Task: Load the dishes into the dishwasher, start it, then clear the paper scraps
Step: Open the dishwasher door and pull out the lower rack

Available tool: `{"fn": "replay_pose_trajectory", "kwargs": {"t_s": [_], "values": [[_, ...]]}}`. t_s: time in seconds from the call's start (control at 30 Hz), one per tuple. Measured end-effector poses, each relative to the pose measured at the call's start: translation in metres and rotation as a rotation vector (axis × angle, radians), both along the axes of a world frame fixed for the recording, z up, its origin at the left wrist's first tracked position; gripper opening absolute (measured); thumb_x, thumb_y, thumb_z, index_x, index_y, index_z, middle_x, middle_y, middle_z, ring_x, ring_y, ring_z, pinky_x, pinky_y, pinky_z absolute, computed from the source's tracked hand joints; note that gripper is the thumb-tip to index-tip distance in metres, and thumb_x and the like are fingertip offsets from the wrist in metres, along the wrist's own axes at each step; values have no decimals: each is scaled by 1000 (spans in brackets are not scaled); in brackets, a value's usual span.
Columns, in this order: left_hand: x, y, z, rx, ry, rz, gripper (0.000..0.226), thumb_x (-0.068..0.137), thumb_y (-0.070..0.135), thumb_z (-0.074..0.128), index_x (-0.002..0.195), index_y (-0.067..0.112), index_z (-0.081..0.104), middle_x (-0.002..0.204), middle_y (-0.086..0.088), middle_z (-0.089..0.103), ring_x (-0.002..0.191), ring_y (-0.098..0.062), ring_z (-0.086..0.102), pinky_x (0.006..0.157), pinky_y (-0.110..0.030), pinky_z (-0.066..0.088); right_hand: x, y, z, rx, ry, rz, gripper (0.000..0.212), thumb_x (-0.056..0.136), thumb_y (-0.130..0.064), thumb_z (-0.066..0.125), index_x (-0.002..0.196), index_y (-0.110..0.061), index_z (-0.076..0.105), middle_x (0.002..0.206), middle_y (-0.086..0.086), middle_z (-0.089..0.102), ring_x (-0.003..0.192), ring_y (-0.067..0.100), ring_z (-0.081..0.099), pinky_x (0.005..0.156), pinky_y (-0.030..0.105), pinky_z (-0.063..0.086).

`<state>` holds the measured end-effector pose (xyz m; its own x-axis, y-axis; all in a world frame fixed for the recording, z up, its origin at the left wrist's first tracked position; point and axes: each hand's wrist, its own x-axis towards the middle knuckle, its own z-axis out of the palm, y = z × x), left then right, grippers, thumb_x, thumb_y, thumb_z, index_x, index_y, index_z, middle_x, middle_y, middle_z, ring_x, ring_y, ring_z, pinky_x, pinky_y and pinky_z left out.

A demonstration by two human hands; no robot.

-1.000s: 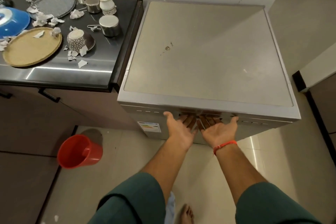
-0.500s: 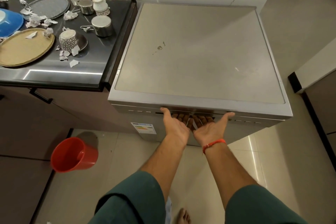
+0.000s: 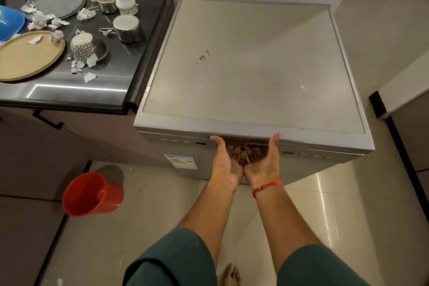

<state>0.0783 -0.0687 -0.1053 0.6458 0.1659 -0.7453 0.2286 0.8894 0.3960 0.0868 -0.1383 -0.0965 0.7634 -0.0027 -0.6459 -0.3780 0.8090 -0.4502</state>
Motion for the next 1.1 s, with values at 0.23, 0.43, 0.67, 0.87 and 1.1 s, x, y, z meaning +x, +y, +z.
{"fn": "replay_pose_trajectory", "kwargs": {"t_s": [0.23, 0.43, 0.67, 0.87, 1.1], "values": [[-45, -14, 21, 113, 44, -201, 86, 81, 62, 72, 144, 7, 50, 138, -10, 58, 132, -30, 54, 111, -44, 46, -43, 2, -14, -146, 200, -14, 103, 44, -68, 89, 124, -10, 61, 116, 19, 70, 100, 34, 72, 86, 51, 58], [-110, -9, -5, 54, 211, -120, 85, 60, 64, 80, 122, 7, 63, 110, -22, 73, 101, -36, 72, 95, -50, 57, -113, -7, -12, -200, 231, 19, 72, 71, -54, 76, 122, -6, 59, 111, 16, 68, 101, 28, 68, 91, 45, 55], [-156, 9, -3, 180, 269, -365, 45, 91, 52, 68, 114, 13, 65, 105, -11, 75, 98, -22, 71, 73, -35, 57, -156, -13, -24, -359, 284, 173, 62, 83, -56, 70, 123, -10, 59, 111, 12, 69, 99, 25, 68, 80, 38, 56], [-173, 47, 5, 1083, 162, -1097, 20, 95, 36, 60, 86, 22, 72, 89, 4, 70, 84, -15, 68, 85, -38, 57, -178, -27, 2, -848, 63, 899, 27, 93, -46, 62, 97, -20, 68, 97, 5, 72, 88, 19, 69, 78, 34, 52], [-162, 91, 17, 1935, -149, -1181, 40, 95, 36, 61, 133, 25, 54, 132, 4, 53, 122, -17, 49, 99, -39, 49, -140, -49, 7, -1691, -514, 880, 30, 88, -38, 70, 113, -22, 63, 111, -1, 57, 104, 18, 52, 89, 32, 45]]}}
